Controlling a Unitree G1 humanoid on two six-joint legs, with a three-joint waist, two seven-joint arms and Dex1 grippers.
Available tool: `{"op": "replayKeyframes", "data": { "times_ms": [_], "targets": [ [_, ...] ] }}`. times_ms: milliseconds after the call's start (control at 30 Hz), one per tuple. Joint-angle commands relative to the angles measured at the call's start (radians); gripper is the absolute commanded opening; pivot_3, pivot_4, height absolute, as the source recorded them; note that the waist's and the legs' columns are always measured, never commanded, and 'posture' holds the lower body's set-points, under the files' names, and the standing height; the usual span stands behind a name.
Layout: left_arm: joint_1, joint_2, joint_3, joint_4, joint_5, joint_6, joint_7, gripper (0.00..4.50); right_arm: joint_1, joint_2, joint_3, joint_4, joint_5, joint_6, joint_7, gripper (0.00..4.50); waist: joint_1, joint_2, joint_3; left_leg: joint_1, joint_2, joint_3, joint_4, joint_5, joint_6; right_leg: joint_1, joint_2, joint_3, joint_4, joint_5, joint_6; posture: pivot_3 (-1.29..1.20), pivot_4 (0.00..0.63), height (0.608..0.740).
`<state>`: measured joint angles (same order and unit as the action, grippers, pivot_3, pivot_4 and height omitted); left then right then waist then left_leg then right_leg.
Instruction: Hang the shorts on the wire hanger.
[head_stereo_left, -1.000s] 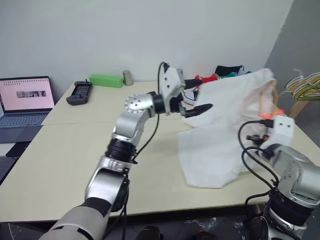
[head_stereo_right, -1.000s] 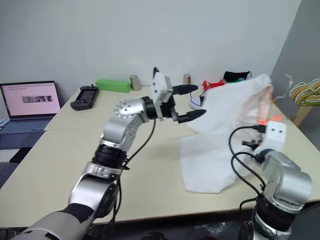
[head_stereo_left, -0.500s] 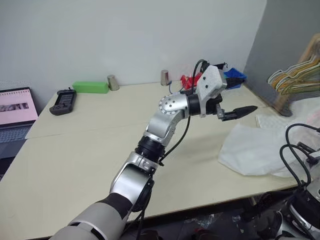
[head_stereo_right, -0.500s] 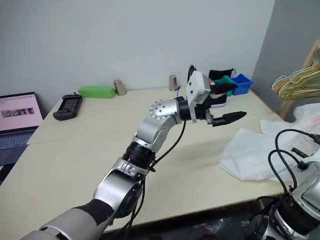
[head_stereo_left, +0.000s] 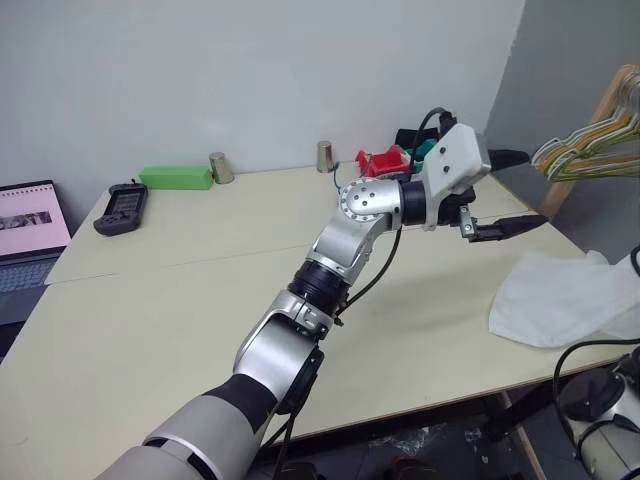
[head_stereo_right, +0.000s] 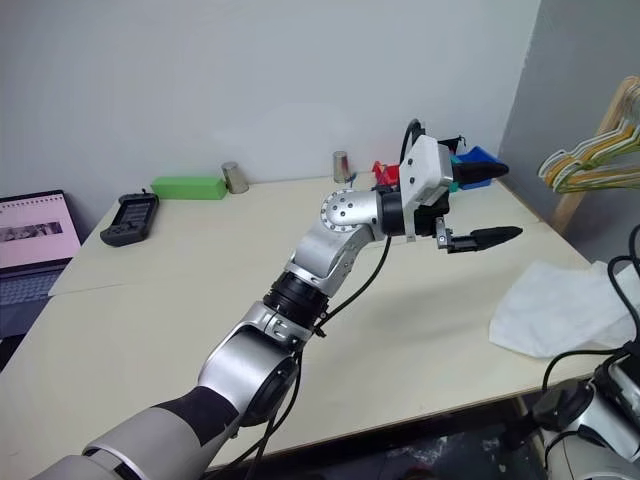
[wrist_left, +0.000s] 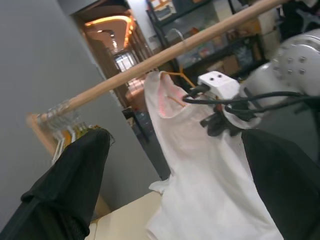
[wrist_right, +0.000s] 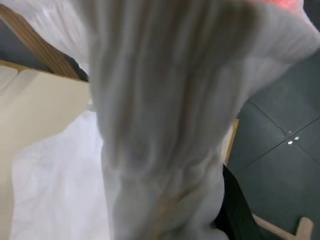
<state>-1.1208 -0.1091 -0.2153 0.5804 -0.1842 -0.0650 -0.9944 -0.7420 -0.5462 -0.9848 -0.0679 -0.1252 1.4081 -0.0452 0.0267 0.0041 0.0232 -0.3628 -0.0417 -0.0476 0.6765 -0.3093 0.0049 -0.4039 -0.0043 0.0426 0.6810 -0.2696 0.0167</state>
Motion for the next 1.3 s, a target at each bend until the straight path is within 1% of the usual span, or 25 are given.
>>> {"op": "replayKeyframes", "data": {
  "times_ms": [33, 300, 533, 733, 933, 1000, 1033, 1067, 1100, 1133, 1300],
  "targets": [
    [-0.029, 0.001, 0.002, -0.003, 0.006, -0.018, -0.004, 4.49, -0.072, -0.084, -0.036, 0.068, 0.021, -0.077, -0.040, 0.00, 0.003, 0.001, 0.000, 0.000, 0.000, 0.000, 0.000, 0.000, 0.000, 0.000, 0.000, 0.000, 0.000, 0.000, 0.000, 0.05, 0.000, 0.740],
    [-0.024, 0.004, -0.010, -0.011, 0.011, -0.008, -0.010, 4.49, -0.114, -0.160, -0.097, 0.227, 0.062, -0.146, -0.100, 0.00, 0.001, 0.000, 0.001, -0.001, 0.000, 0.001, 0.000, -0.001, 0.001, 0.000, 0.000, 0.002, 0.000, 0.000, 0.001, 0.05, 0.000, 0.740],
    [-0.036, -0.001, -0.009, -0.004, 0.013, -0.010, -0.008, 4.49, -0.131, -0.259, -0.172, 0.420, 0.122, -0.193, -0.121, 0.00, 0.002, 0.001, 0.000, -0.001, 0.000, 0.004, 0.000, -0.001, 0.002, 0.000, 0.000, 0.004, 0.000, -0.001, 0.001, 0.05, 0.000, 0.740],
    [-0.025, 0.001, -0.013, -0.008, 0.021, -0.010, -0.003, 4.49, -0.097, -0.316, -0.176, 0.543, 0.163, -0.244, -0.122, 0.00, 0.000, 0.001, 0.000, -0.001, 0.000, 0.006, 0.000, -0.002, 0.004, 0.000, 0.000, 0.006, 0.000, -0.001, 0.002, 0.06, 0.000, 0.740],
    [-0.018, 0.003, -0.009, -0.016, 0.026, -0.005, 0.000, 4.49, -0.075, -0.334, -0.165, 0.590, 0.200, -0.274, -0.142, 0.00, 0.002, 0.001, 0.001, -0.001, 0.000, 0.007, 0.000, -0.002, 0.004, 0.000, 0.001, 0.006, 0.000, -0.001, 0.002, 0.07, 0.000, 0.740],
    [-0.018, 0.004, -0.008, -0.015, 0.027, -0.006, 0.000, 4.50, -0.066, -0.332, -0.152, 0.582, 0.211, -0.281, -0.151, 0.53, 0.002, 0.001, 0.001, -0.001, 0.000, 0.007, 0.000, -0.002, 0.004, 0.000, 0.001, 0.006, 0.000, -0.001, 0.002, 0.07, 0.000, 0.740],
    [-0.018, 0.005, -0.008, -0.015, 0.027, -0.006, 0.000, 4.50, -0.062, -0.331, -0.147, 0.579, 0.218, -0.285, -0.150, 0.55, 0.002, 0.001, 0.001, -0.001, 0.000, 0.007, 0.000, -0.002, 0.004, 0.000, 0.001, 0.007, 0.000, -0.001, 0.002, 0.07, 0.000, 0.740],
    [-0.019, 0.006, -0.007, -0.014, 0.027, -0.008, -0.001, 4.50, -0.062, -0.330, -0.141, 0.578, 0.223, -0.288, -0.152, 0.67, 0.002, 0.001, 0.001, -0.001, 0.000, 0.007, 0.000, -0.002, 0.004, 0.000, 0.001, 0.007, 0.000, -0.001, 0.002, 0.07, 0.000, 0.740],
    [-0.021, 0.007, -0.005, -0.013, 0.026, -0.008, -0.001, 4.50, -0.059, -0.329, -0.133, 0.575, 0.222, -0.293, -0.158, 1.04, 0.001, 0.001, 0.001, -0.001, 0.000, 0.007, 0.000, -0.002, 0.004, 0.000, 0.001, 0.007, 0.000, -0.001, 0.002, 0.07, 0.000, 0.740],
    [-0.021, 0.008, -0.005, -0.012, 0.026, -0.008, -0.002, 4.50, -0.057, -0.329, -0.127, 0.573, 0.223, -0.295, -0.165, 1.17, 0.001, 0.001, 0.001, -0.001, 0.000, 0.007, 0.000, -0.002, 0.004, 0.000, 0.001, 0.007, 0.000, -0.001, 0.002, 0.07, 0.000, 0.740],
    [-0.024, 0.008, -0.005, -0.010, 0.025, -0.012, -0.002, 4.50, -0.039, -0.322, -0.103, 0.539, 0.229, -0.302, -0.187, 2.23, 0.001, 0.001, 0.001, -0.001, 0.000, 0.007, 0.000, -0.002, 0.004, 0.000, 0.001, 0.007, 0.000, -0.001, 0.002, 0.07, 0.000, 0.740]
  ]
}}
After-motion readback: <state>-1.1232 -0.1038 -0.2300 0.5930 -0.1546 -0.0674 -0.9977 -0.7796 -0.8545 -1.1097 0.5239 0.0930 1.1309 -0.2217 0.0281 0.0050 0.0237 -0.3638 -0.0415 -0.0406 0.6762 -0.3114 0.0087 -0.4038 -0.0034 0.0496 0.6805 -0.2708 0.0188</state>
